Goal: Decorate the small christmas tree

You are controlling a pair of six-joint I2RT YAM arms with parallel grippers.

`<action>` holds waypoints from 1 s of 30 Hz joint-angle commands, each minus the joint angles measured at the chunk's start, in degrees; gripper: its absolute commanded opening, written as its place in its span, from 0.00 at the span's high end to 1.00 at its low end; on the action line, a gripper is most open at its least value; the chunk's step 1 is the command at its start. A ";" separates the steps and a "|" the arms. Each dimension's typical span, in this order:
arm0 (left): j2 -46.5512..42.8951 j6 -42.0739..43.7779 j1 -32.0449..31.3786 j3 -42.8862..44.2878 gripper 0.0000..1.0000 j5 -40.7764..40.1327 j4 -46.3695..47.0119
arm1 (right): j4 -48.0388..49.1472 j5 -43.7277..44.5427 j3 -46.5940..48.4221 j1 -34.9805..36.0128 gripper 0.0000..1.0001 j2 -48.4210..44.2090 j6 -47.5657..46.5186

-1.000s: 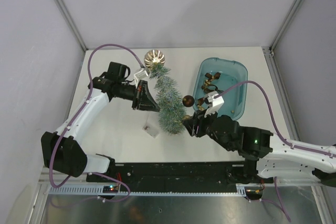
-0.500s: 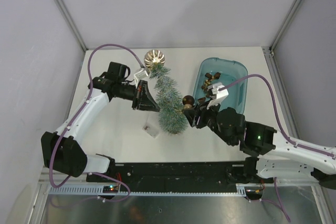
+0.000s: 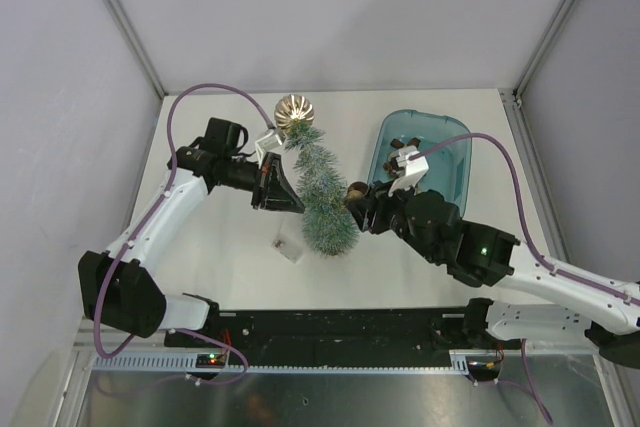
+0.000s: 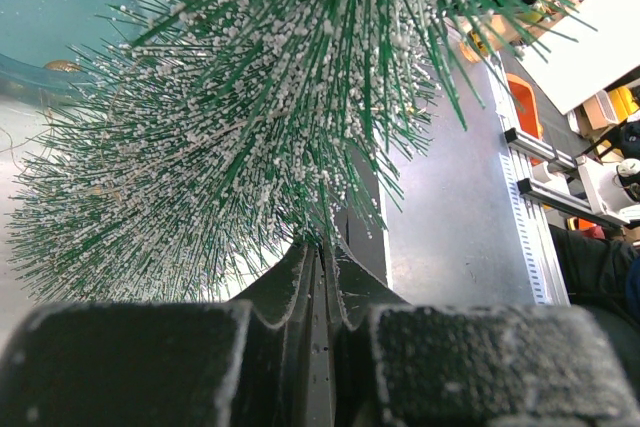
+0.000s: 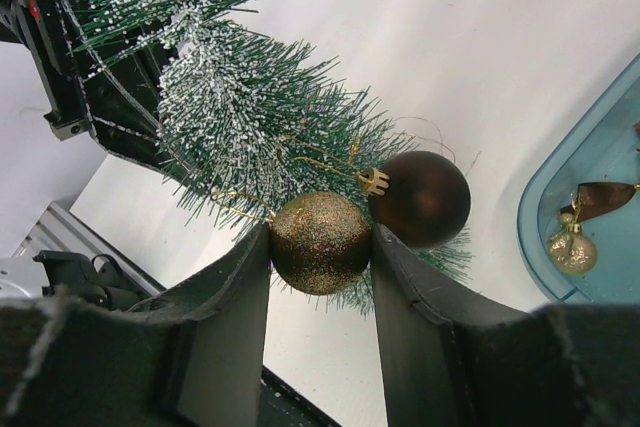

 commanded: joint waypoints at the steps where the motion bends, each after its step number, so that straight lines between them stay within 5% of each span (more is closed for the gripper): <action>1: -1.19 -0.35 -0.45 2.89 0.89 1.27 0.40 | 1.88 -1.31 2.91 -0.58 0.61 0.57 0.74; 30: -1.69 0.01 -0.52 1.89 0.90 1.31 0.33 | -1.50 6.75 1.23 5.97 0.63 2.48 4.38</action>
